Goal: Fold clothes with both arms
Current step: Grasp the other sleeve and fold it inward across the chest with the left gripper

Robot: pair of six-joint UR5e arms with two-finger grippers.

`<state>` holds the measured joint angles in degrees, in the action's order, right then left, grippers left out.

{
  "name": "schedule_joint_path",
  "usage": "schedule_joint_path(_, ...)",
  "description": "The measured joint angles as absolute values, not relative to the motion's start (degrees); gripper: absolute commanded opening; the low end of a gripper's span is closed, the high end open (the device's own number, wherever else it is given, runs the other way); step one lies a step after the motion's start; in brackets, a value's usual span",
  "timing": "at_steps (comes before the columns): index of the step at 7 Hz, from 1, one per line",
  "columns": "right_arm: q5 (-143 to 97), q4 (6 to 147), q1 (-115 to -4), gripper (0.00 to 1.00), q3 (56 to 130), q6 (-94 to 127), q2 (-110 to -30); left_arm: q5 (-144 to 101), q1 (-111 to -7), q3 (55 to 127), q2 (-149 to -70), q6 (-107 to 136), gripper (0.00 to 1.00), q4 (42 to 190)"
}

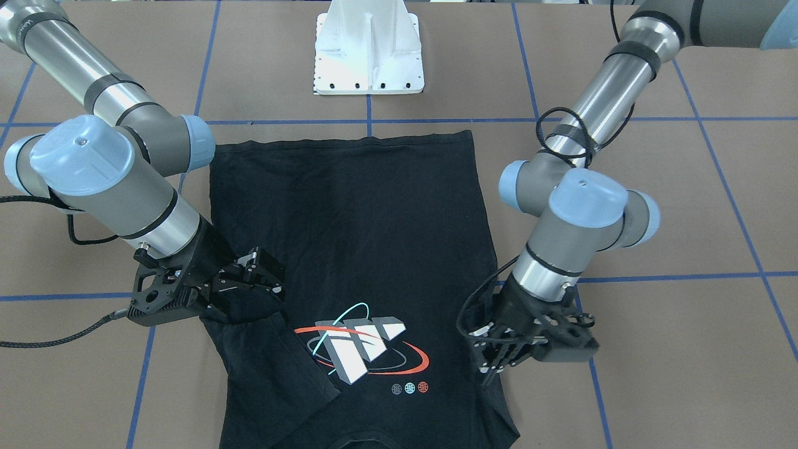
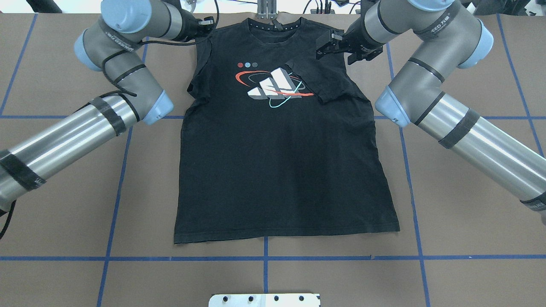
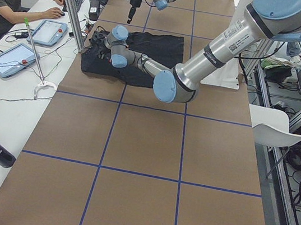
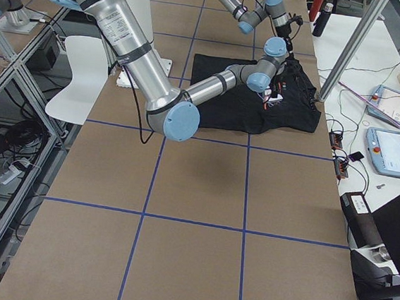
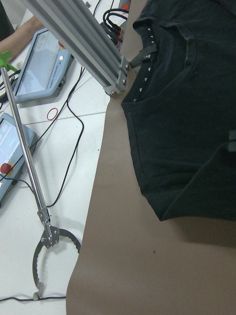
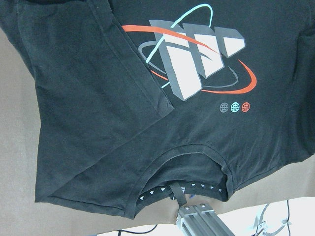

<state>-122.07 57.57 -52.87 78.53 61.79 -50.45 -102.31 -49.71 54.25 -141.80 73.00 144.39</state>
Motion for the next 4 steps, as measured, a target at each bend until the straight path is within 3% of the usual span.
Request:
schedule_joint_path(3, -122.2, 57.5, -53.5, 0.99, 78.6, 61.7, -50.8, -94.7, -45.1, 44.5, -148.4, 77.5, 0.00, 150.0)
schedule_joint_path(4, -122.3, 57.5, -53.6, 0.99, 78.6, 61.7, -51.0, -93.4, -44.3, 43.3, -149.0, 78.2, 0.23, 151.3)
